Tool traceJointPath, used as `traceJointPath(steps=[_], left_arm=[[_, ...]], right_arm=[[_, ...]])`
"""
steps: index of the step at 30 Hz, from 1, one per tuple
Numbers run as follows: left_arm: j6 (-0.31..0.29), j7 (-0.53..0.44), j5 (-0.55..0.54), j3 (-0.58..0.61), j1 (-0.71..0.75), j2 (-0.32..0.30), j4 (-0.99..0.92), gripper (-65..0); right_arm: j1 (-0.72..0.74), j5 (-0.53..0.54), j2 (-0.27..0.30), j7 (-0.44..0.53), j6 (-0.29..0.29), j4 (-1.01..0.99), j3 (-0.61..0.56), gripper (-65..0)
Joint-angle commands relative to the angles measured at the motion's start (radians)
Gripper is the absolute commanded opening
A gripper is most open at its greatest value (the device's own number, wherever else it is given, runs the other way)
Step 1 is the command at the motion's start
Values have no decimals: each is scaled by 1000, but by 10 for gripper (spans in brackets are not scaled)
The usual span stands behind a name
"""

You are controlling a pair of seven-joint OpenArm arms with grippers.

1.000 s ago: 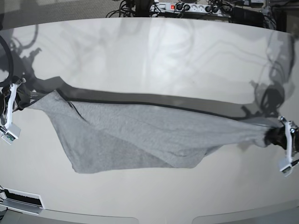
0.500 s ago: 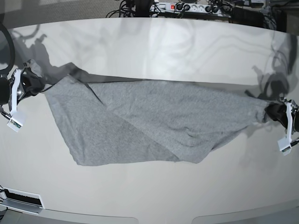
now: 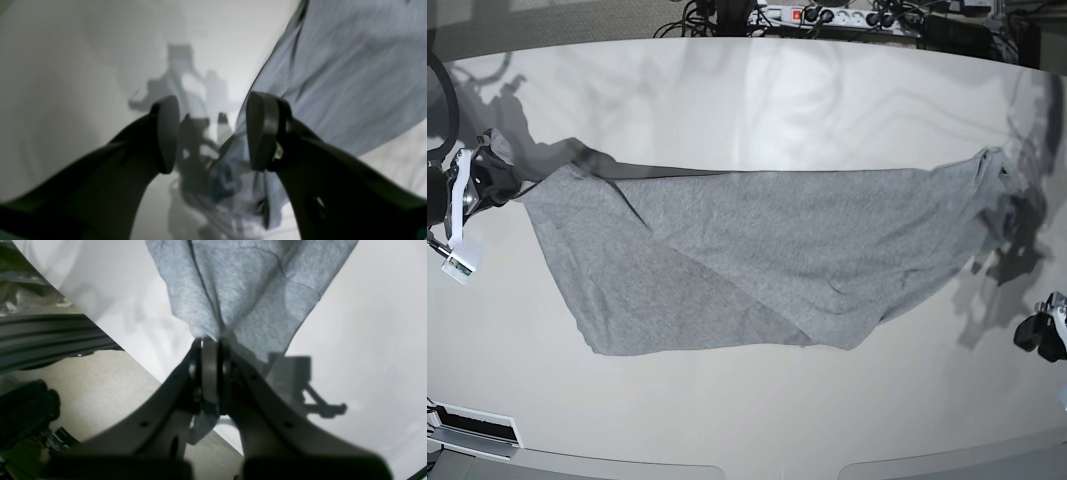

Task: Layout the t-shirt on the table in an organized manner, then fold the t-shirt properly
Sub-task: 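Lay the stretched shirt flat and open the left gripper, then move the left gripper to the shirt's loose corner and grasp it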

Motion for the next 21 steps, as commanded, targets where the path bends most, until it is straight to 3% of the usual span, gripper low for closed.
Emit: traceJointPath(steps=[1,3,5,8,15,21], left_arm=[[-2,-14,-15,-37,-20,-5,8,-321],[-2,-14,-21,-70,-13,45,8,-321],[-6,-15,-20,-74,-8,100,5,-321],[-24,-32,29,-74,14,198,-18,-321],[-6,-146,195,-74,35,418,-224,-321],[3,-228,286,-74,35,528,-349,-321]], right_arm=[[14,15,24,11,-7,12,11,-570],[14,15,24,11,-12,12,11,-472],[16,15,24,11,-6,12,11,-420],[17,15,24,11,8,12,11,-421],[17,15,24,11,8,12,11,-421],[16,15,24,11,7,12,11,-421]])
